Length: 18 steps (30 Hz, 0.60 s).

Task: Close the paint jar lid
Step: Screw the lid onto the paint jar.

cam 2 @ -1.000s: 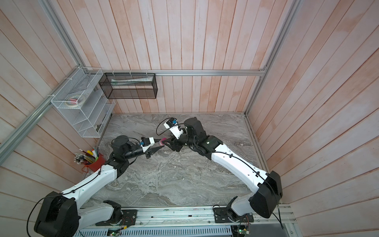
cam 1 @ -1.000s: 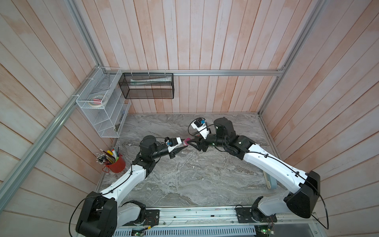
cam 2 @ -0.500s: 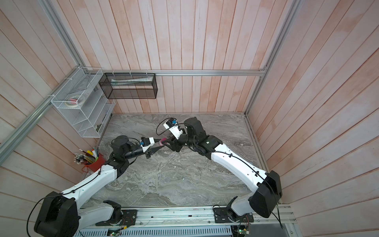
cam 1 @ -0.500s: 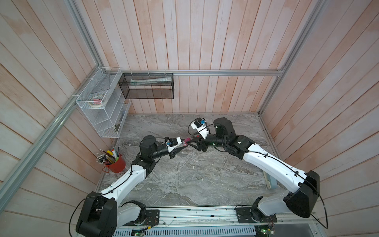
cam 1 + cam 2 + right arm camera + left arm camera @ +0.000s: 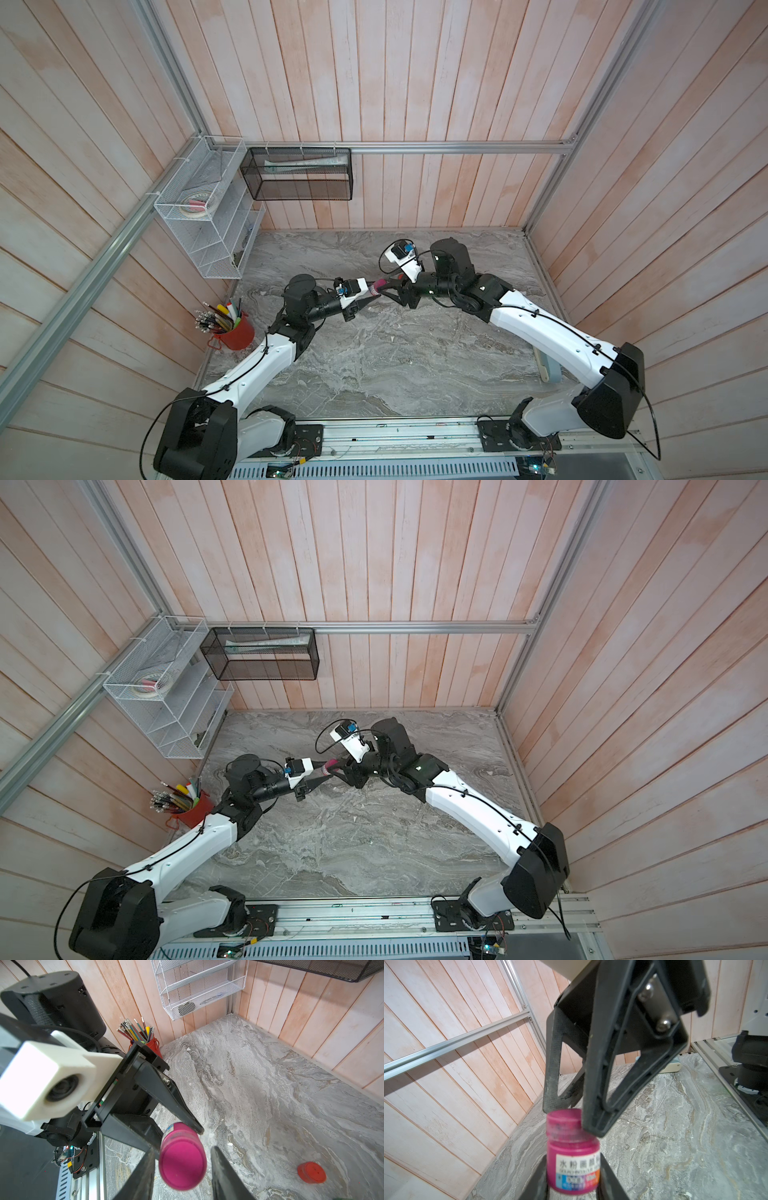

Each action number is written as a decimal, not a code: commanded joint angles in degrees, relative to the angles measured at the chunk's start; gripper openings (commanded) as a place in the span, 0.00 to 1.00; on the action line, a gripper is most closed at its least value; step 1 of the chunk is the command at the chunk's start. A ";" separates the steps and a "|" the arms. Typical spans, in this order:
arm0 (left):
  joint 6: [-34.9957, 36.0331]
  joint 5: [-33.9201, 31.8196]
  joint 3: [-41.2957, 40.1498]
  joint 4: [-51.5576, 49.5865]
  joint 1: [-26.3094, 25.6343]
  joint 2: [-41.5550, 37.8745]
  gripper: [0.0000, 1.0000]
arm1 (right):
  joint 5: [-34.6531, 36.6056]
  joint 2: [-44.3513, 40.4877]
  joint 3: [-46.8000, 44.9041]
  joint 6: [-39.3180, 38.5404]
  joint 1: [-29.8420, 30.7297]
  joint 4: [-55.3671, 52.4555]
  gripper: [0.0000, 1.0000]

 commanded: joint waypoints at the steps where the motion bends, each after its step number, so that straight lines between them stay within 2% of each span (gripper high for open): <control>1: 0.18 0.53 -0.62 1.11 -0.27 -0.57 0.35 | -1.32 0.32 -0.33 0.27 -0.24 1.19 0.42; 9: -0.57 0.49 -0.90 2.20 -0.19 -1.25 0.35 | -2.48 0.90 -0.80 1.04 -0.22 1.92 0.34; 18: -2.18 0.30 -1.32 4.72 -0.19 -2.58 0.35 | -3.95 1.25 -3.29 5.57 -0.12 6.54 0.32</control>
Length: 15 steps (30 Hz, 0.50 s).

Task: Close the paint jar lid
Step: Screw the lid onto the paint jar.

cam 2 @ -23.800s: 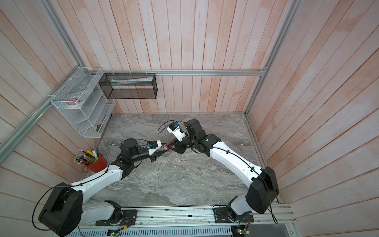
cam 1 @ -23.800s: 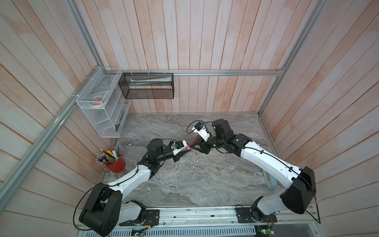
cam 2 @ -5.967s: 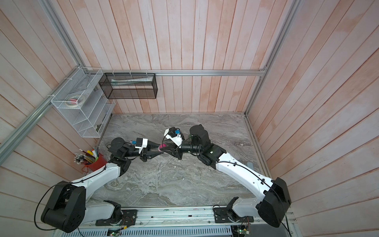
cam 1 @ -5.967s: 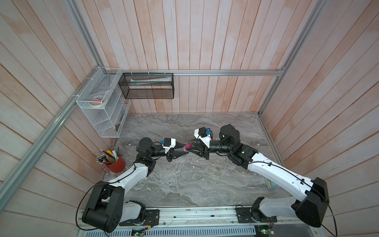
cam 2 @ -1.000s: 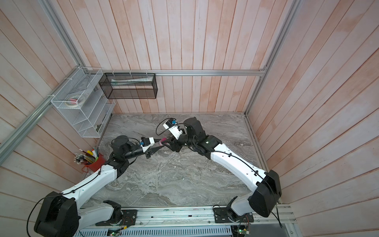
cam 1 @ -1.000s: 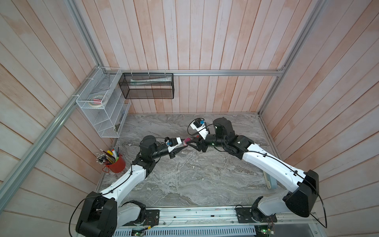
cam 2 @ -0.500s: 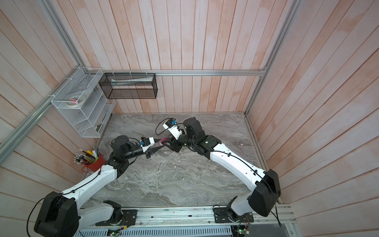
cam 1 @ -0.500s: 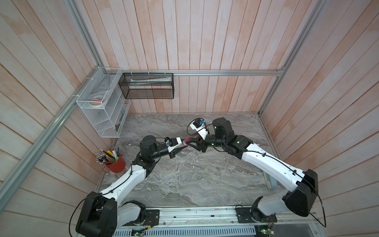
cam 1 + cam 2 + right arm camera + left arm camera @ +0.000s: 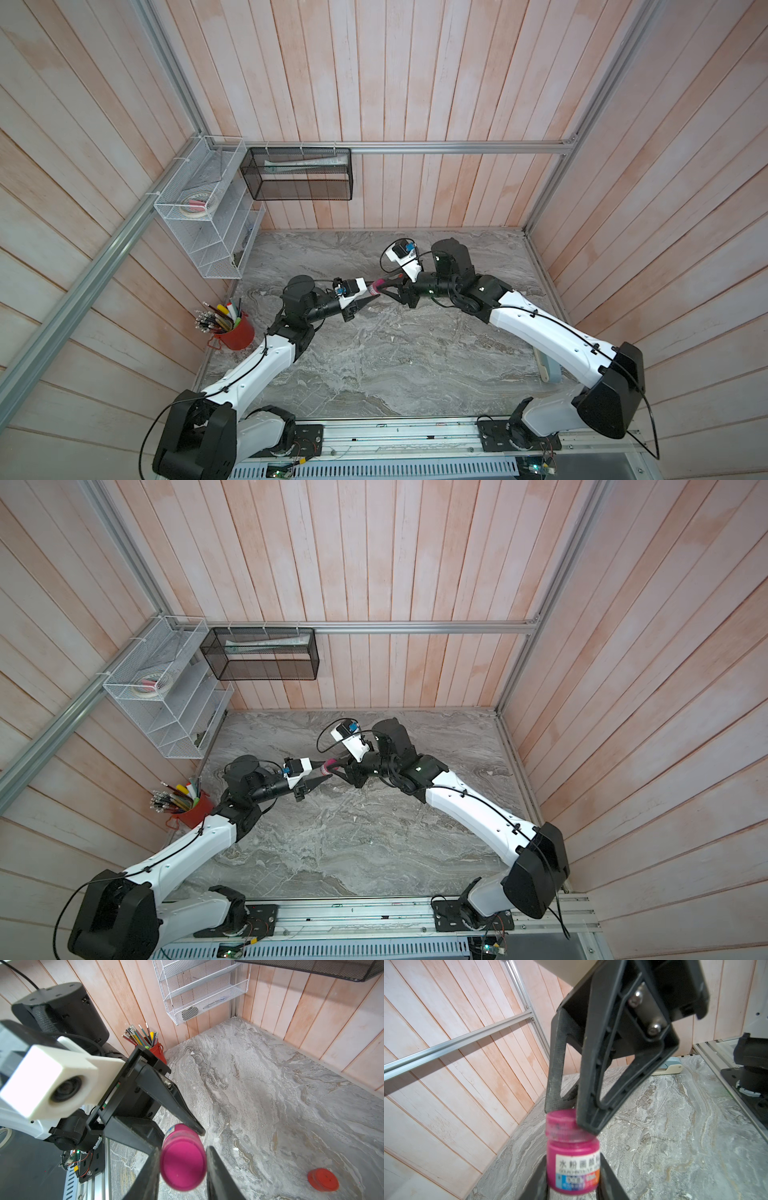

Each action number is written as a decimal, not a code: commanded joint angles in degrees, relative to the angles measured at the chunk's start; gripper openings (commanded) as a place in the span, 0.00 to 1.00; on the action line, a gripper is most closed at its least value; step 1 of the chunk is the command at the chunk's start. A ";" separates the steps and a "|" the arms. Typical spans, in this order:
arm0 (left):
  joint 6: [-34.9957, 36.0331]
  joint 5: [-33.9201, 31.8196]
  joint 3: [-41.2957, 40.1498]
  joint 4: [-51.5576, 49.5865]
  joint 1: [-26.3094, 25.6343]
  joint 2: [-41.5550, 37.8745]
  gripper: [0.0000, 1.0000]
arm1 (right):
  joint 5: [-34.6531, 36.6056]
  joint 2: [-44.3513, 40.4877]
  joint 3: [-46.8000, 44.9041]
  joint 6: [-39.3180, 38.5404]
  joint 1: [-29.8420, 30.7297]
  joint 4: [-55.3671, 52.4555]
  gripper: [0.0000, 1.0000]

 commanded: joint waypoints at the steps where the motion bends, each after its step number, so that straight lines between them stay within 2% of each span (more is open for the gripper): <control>1: -1.36 0.37 -0.76 4.23 -0.35 -1.92 0.35 | -1.79 1.41 -1.84 3.41 0.33 3.14 0.32; 7: -2.96 -4.49 -1.11 6.42 -0.32 -3.79 0.35 | -1.06 2.89 -3.53 9.38 2.29 8.61 0.30; 15: -4.57 -15.80 -2.48 10.34 -0.38 -7.27 0.35 | 3.81 7.28 -4.66 19.87 6.93 18.02 0.27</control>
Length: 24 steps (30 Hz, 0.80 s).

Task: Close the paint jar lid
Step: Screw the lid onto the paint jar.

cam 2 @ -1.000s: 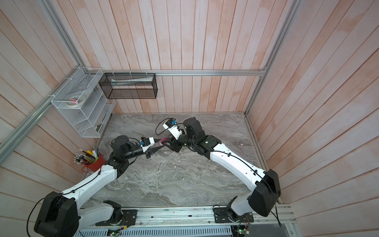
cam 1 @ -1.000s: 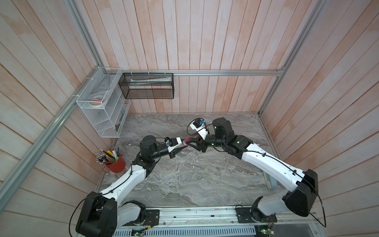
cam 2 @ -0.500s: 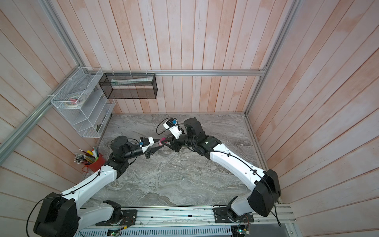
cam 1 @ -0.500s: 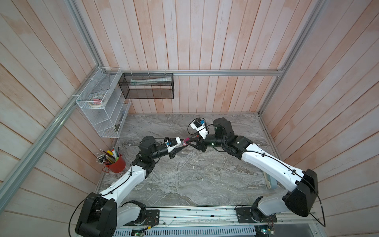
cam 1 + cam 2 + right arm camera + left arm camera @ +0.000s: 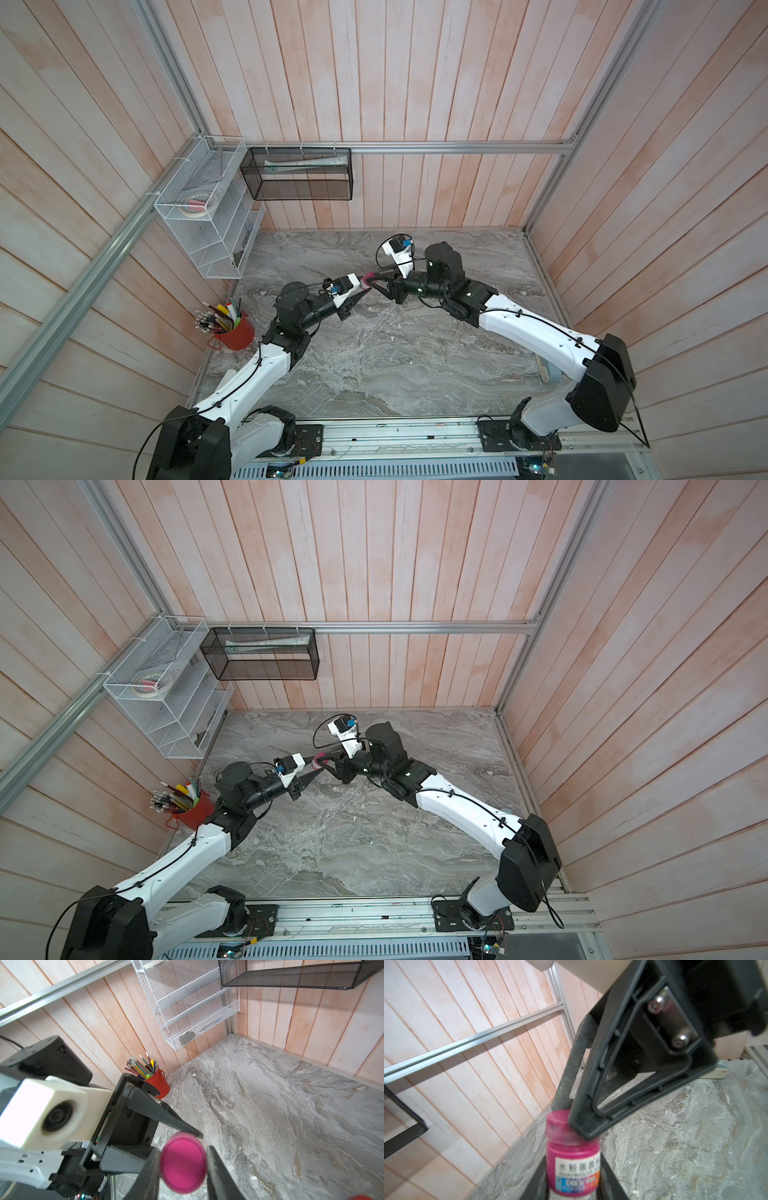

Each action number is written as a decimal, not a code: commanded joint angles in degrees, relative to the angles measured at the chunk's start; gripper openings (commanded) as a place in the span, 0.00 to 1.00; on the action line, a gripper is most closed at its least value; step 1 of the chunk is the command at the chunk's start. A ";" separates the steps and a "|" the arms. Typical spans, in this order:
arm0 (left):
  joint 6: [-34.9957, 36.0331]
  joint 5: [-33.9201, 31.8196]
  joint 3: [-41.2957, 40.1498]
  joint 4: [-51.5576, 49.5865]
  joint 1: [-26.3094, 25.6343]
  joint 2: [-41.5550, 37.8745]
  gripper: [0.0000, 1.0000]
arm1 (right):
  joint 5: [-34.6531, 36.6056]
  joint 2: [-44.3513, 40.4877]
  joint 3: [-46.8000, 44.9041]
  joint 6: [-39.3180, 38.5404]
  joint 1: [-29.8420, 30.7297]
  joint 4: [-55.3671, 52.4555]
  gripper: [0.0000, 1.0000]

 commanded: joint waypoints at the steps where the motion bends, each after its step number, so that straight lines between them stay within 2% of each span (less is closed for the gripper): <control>1: -0.95 -5.42 0.77 8.71 -0.99 -2.50 0.35 | -0.37 4.42 -1.85 8.95 4.28 3.27 0.26; 7: 0.02 -15.97 0.24 9.12 -1.00 -3.68 0.35 | 3.40 10.04 0.95 19.52 6.85 7.46 0.26; 14: 2.07 -22.01 0.23 8.43 -0.92 -3.51 0.35 | 7.21 17.58 12.56 19.68 9.68 -3.80 0.26; 20: 2.64 -27.16 0.57 7.51 -0.93 -3.04 0.35 | 9.07 19.40 15.20 20.46 9.92 -5.59 0.28; 24: 3.22 -27.67 0.35 7.18 -0.85 -2.96 0.35 | 9.73 18.38 14.05 20.43 9.97 -4.75 0.31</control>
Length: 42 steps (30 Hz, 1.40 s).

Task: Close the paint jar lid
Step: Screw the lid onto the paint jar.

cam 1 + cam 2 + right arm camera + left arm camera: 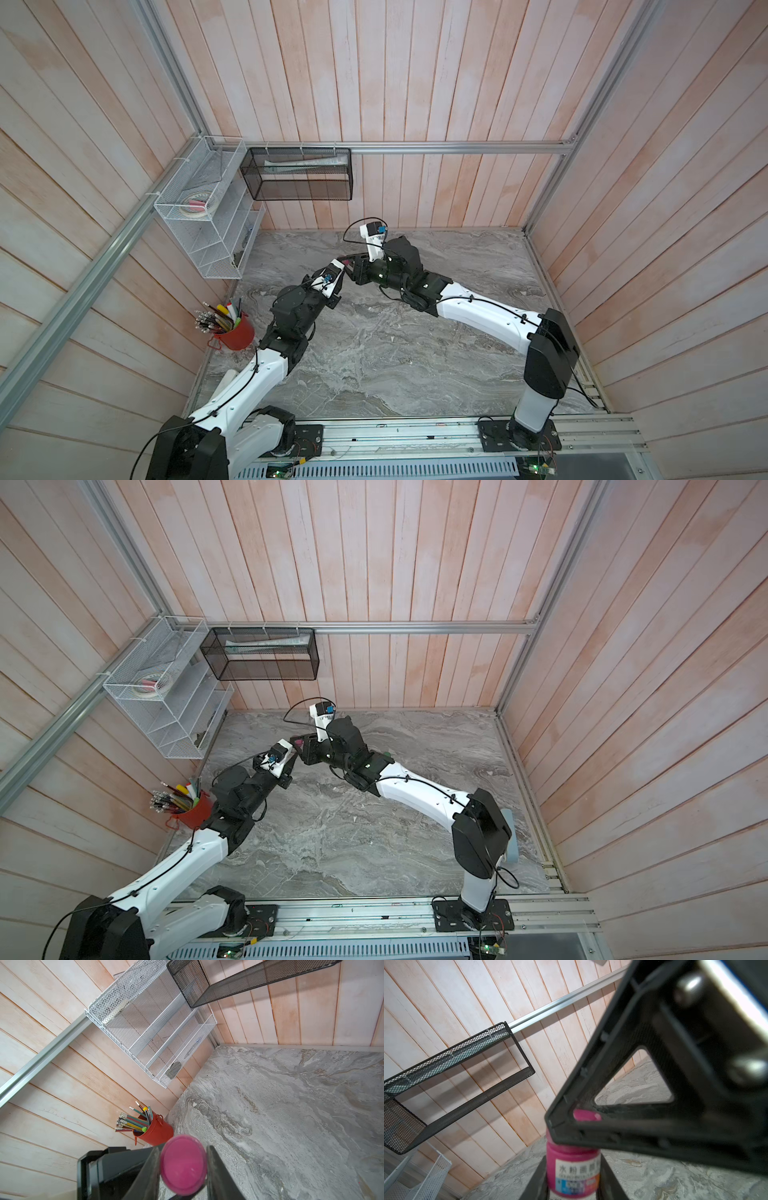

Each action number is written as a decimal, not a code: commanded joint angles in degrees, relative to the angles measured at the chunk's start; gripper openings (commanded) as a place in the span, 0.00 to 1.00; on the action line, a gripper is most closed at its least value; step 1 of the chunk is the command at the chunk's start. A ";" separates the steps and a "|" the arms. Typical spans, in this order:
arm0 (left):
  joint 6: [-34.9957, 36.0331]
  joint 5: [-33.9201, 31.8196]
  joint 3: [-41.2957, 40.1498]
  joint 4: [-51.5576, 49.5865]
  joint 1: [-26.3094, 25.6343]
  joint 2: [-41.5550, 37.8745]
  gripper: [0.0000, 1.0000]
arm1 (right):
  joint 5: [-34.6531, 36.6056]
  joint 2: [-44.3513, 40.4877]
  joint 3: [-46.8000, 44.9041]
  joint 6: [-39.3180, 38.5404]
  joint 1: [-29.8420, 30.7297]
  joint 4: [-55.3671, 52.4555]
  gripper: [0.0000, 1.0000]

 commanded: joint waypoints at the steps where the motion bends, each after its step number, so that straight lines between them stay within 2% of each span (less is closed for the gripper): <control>1: 1.00 0.63 1.45 7.75 -1.08 -0.82 0.35 | -5.67 1.74 -1.93 1.02 4.03 -8.23 0.33; 5: 1.13 1.20 1.20 7.74 -1.01 -0.63 0.35 | -5.19 -0.02 -4.28 0.48 3.80 -6.48 0.41; 11: 0.84 2.40 0.91 6.79 -1.09 0.28 0.35 | -3.37 -5.74 -11.46 -0.57 3.39 -1.51 0.60; 18: -0.86 4.60 1.29 6.55 -1.08 3.15 0.35 | -3.96 -15.50 -23.08 -1.75 1.93 3.46 0.73; 21: -2.03 8.12 1.56 6.66 -0.83 4.65 0.35 | -5.39 -20.60 -28.45 -2.78 -0.09 4.70 0.75; 25: -4.09 17.52 1.74 6.87 0.49 5.89 0.35 | -8.47 -28.17 -34.12 -7.23 -4.89 4.19 0.75; 28: -2.95 28.60 2.25 4.68 1.55 6.41 0.35 | -12.19 -33.12 -35.24 -14.16 -9.83 1.75 0.74; 32: -1.51 47.07 2.29 3.58 2.52 6.23 0.36 | -15.82 -36.49 -31.42 -31.19 -12.21 -5.18 0.71; 35: -3.48 57.15 3.45 3.16 2.70 7.86 0.36 | -21.99 -36.77 -27.72 -42.57 -12.21 -10.14 0.68; 39: -8.11 64.94 4.95 5.27 2.70 10.58 0.36 | -27.39 -35.51 -25.27 -49.51 -12.23 -11.93 0.68; 42: -11.62 67.01 4.69 9.56 2.70 11.56 0.36 | -30.68 -32.61 -22.13 -51.07 -12.21 -14.61 0.65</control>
